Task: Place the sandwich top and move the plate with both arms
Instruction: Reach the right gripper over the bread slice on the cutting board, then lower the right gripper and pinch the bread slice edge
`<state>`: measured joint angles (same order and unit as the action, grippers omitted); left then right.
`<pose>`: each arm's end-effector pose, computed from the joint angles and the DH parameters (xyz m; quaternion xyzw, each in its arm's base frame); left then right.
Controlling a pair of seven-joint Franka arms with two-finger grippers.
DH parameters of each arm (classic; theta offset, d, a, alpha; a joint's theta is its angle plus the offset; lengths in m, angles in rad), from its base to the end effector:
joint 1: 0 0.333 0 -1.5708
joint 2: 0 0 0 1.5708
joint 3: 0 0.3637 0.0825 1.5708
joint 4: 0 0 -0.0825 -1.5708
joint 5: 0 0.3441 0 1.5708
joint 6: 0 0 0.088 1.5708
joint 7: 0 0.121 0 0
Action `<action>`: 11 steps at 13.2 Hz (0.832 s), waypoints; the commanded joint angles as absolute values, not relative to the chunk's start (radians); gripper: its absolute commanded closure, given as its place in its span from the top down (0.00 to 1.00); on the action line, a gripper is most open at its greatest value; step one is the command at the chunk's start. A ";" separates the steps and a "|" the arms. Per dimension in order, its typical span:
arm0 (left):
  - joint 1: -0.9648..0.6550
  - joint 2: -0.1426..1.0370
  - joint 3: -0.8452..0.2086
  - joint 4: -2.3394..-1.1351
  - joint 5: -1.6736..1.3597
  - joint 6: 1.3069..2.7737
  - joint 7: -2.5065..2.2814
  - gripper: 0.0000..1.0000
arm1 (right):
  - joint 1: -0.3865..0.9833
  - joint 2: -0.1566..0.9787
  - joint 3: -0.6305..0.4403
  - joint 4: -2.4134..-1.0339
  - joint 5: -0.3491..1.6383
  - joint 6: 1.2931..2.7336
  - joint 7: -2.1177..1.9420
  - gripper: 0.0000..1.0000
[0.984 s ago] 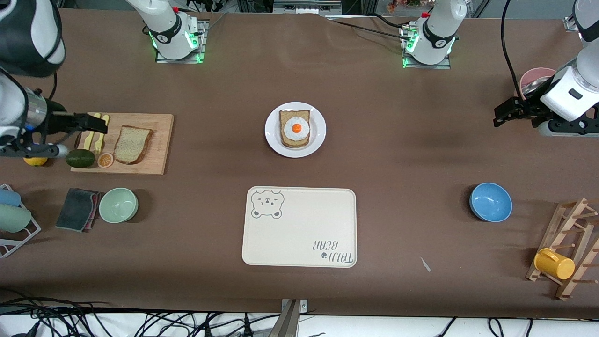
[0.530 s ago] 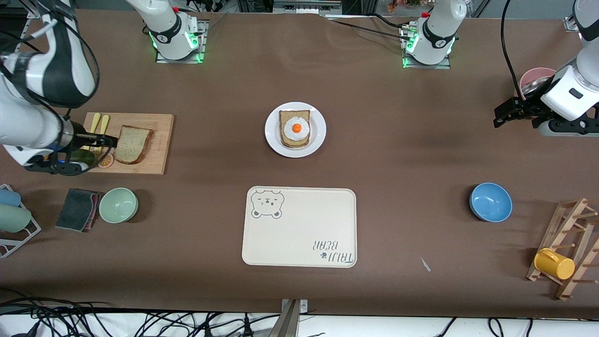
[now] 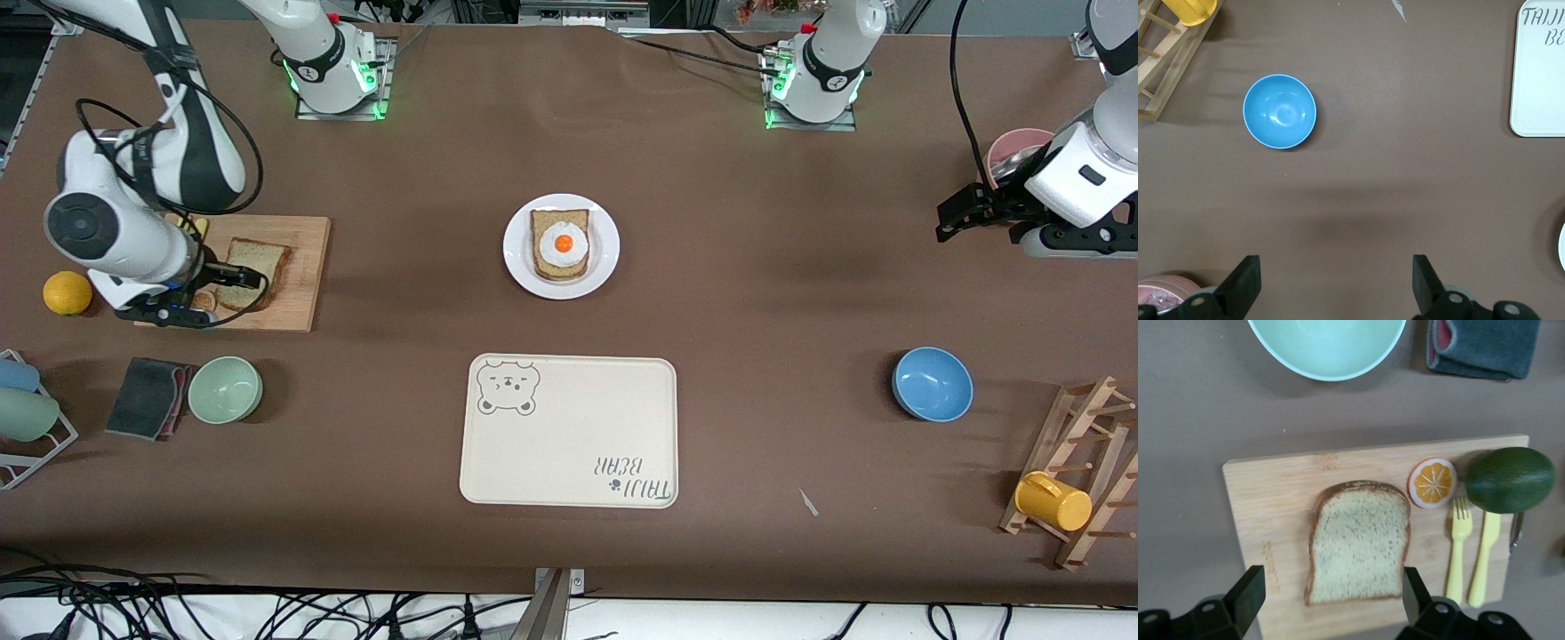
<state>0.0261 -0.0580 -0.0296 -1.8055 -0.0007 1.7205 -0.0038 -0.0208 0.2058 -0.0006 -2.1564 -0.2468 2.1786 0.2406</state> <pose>0.4992 -0.0022 0.5983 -0.9999 -0.0002 0.0135 0.0006 0.5207 -0.0231 0.3514 0.9901 -0.0505 -0.0801 0.1036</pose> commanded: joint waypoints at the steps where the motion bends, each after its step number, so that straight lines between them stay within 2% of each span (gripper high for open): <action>1: 0.035 -0.064 -0.032 -1.807 0.009 1.718 0.015 1.00 | -0.020 0.190 0.003 -2.302 -0.285 2.357 0.326 0.88; 3: 0.035 -0.064 -0.034 -1.807 0.009 1.718 0.014 1.00 | -0.020 0.242 0.002 -2.313 -0.290 2.437 0.342 0.85; 6: 0.035 -0.064 -0.032 -1.807 0.009 1.718 0.014 1.00 | -0.021 0.290 -0.008 -2.312 -0.319 2.511 0.345 0.72; 11: 0.037 -0.067 -0.032 -1.807 0.009 1.709 0.005 1.00 | -0.025 0.314 -0.017 -2.312 -0.321 2.517 0.344 0.60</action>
<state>0.0286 -0.0578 -0.0285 -1.8063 -0.0007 1.7198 -0.0038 -0.0210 0.3156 -0.0143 -2.2972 -0.2939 2.4944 0.3190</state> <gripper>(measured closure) 0.000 0.352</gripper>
